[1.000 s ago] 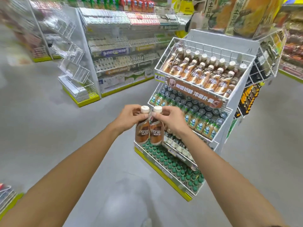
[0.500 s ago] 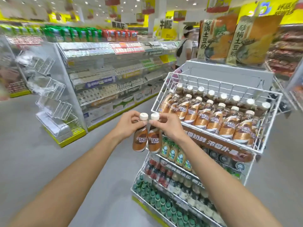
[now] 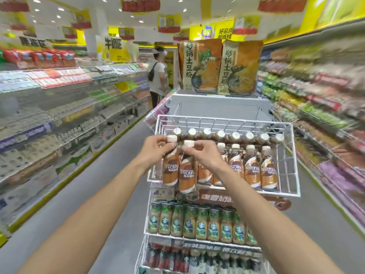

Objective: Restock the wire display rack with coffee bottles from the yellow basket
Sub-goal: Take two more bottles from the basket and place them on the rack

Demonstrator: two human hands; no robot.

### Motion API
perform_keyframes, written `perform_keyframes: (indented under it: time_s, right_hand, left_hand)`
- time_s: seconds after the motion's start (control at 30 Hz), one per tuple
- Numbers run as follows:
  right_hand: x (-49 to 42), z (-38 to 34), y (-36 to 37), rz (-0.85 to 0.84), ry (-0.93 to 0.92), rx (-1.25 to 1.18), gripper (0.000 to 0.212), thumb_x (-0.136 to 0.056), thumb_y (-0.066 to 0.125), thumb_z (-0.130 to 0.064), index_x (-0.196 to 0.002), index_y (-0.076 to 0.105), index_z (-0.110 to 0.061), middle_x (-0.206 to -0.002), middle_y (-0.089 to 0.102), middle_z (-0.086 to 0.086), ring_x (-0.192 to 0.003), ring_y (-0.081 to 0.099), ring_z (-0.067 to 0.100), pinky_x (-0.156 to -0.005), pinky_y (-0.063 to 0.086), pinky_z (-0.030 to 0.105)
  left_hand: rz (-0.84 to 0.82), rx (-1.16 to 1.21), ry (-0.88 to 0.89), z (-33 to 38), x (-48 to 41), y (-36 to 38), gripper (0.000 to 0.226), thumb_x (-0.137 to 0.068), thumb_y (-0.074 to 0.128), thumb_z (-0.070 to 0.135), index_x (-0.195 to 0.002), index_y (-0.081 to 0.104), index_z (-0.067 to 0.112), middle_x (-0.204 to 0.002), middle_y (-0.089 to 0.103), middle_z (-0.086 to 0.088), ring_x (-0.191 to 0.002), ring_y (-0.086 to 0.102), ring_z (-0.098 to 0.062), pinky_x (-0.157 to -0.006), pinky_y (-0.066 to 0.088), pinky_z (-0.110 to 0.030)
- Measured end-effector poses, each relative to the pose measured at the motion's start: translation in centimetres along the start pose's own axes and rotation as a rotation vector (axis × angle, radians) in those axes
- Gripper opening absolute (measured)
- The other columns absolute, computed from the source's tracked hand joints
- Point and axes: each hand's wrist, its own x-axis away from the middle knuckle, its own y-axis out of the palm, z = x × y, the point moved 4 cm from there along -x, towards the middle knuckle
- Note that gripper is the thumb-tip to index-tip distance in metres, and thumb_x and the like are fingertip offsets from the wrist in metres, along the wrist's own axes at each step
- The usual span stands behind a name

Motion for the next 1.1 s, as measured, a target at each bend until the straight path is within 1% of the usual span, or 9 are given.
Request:
perform_keyframes:
  time_s: [0.03, 0.1, 0.2, 0.43, 0.6, 0.73, 0.83, 0.9, 1.1]
  right_hand:
    - [-0.4, -0.1, -0.1, 0.015, 0.005, 0.004, 0.010, -0.080, 0.085, -0.052, -0.074, 0.082, -0.045, -0.076, 0.078, -0.024, -0.078, 0.074, -0.009, -0.071, 0.057, 0.015]
    - [-1.0, -0.2, -0.3, 0.060, 0.025, 0.021, 0.045, -0.075, 0.083, -0.062, -0.096, 0.085, -0.023, -0.096, 0.084, -0.005, -0.095, 0.079, 0.011, -0.090, 0.062, 0.039]
    - [-1.6, -0.3, -0.4, 0.091, 0.060, 0.044, 0.047, -0.069, 0.080, -0.067, -0.083, 0.081, -0.023, -0.093, 0.083, -0.001, -0.095, 0.079, 0.019, -0.094, 0.061, 0.050]
    - [-2.3, 0.6, -0.6, 0.067, 0.068, 0.031, 0.032, -0.081, 0.081, -0.057, -0.087, 0.082, -0.026, -0.086, 0.084, -0.002, -0.085, 0.080, 0.013, -0.091, 0.063, 0.045]
    - [-3.2, 1.4, -0.4, 0.048, 0.076, 0.031, 0.054, -0.076, 0.081, -0.065, -0.099, 0.082, -0.017, -0.087, 0.083, -0.002, -0.084, 0.080, 0.011, -0.090, 0.063, 0.040]
    - [-4.0, 1.7, -0.2, 0.037, 0.069, 0.022, 0.042, -0.081, 0.081, -0.059, -0.097, 0.081, -0.020, -0.084, 0.083, -0.005, -0.078, 0.078, 0.004, -0.072, 0.056, 0.021]
    - [-4.6, 1.9, -0.1, 0.025, 0.053, 0.017, 0.037, -0.083, 0.083, -0.052, -0.096, 0.082, -0.017, -0.084, 0.083, -0.002, -0.079, 0.080, 0.011, -0.075, 0.061, 0.028]
    - [-5.0, 2.4, 0.0, 0.033, 0.058, 0.011, 0.036, -0.084, 0.084, -0.050, -0.097, 0.082, -0.017, -0.086, 0.083, -0.001, -0.081, 0.081, 0.014, -0.080, 0.063, 0.034]
    - [-5.5, 3.3, -0.3, 0.044, 0.081, -0.029, 0.025, -0.081, 0.084, -0.054, -0.086, 0.080, -0.030, -0.087, 0.083, -0.010, -0.081, 0.080, 0.008, -0.071, 0.060, 0.022]
  left_hand:
    - [-0.019, -0.005, -0.004, -0.2, -1.1, 0.3, 0.010, -0.087, 0.079, 0.021, -0.094, 0.076, 0.015, -0.098, 0.078, -0.015, -0.084, 0.067, -0.015, -0.074, 0.053, -0.033]
    - [-0.053, -0.028, -0.007, -0.6, -2.9, 1.1, 0.017, -0.087, 0.078, 0.015, -0.100, 0.075, 0.004, -0.097, 0.076, -0.018, -0.085, 0.067, -0.022, -0.077, 0.055, -0.037]
    - [-0.076, -0.049, -0.031, -1.4, -4.5, 2.8, 0.025, -0.088, 0.077, 0.013, -0.109, 0.074, -0.001, -0.102, 0.076, -0.022, -0.093, 0.071, -0.030, -0.089, 0.057, -0.044]
    - [-0.095, -0.171, -0.083, -3.0, -7.3, 4.8, 0.025, -0.090, 0.075, 0.020, -0.108, 0.073, 0.003, -0.101, 0.077, -0.016, -0.093, 0.073, -0.031, -0.091, 0.058, -0.052]
    - [-0.076, -0.187, -0.169, -4.6, -8.4, 4.6, 0.048, -0.089, 0.077, 0.026, -0.127, 0.065, -0.001, -0.118, 0.072, -0.014, -0.094, 0.063, -0.021, -0.084, 0.047, -0.031]
    - [-0.089, -0.272, -0.197, -4.8, -9.2, 4.9, 0.027, -0.089, 0.076, 0.035, -0.095, 0.072, 0.010, -0.083, 0.070, -0.001, -0.080, 0.063, -0.020, -0.067, 0.046, -0.030]
    - [-0.112, -0.325, -0.230, -4.4, -9.4, 5.0, 0.042, -0.085, 0.078, 0.039, -0.060, 0.054, 0.016, -0.057, 0.051, 0.002, -0.060, 0.049, -0.018, -0.054, 0.034, -0.030]
    - [-0.124, -0.330, -0.247, -4.4, -9.6, 4.9, 0.045, -0.085, 0.079, 0.037, -0.056, 0.051, 0.017, -0.054, 0.047, 0.003, -0.056, 0.045, -0.018, -0.053, 0.032, -0.030]
    - [-0.150, -0.304, -0.266, -4.6, -9.9, 5.0, 0.029, -0.088, 0.077, 0.029, -0.070, 0.065, 0.010, -0.064, 0.061, -0.003, -0.060, 0.055, -0.019, -0.058, 0.042, -0.027]
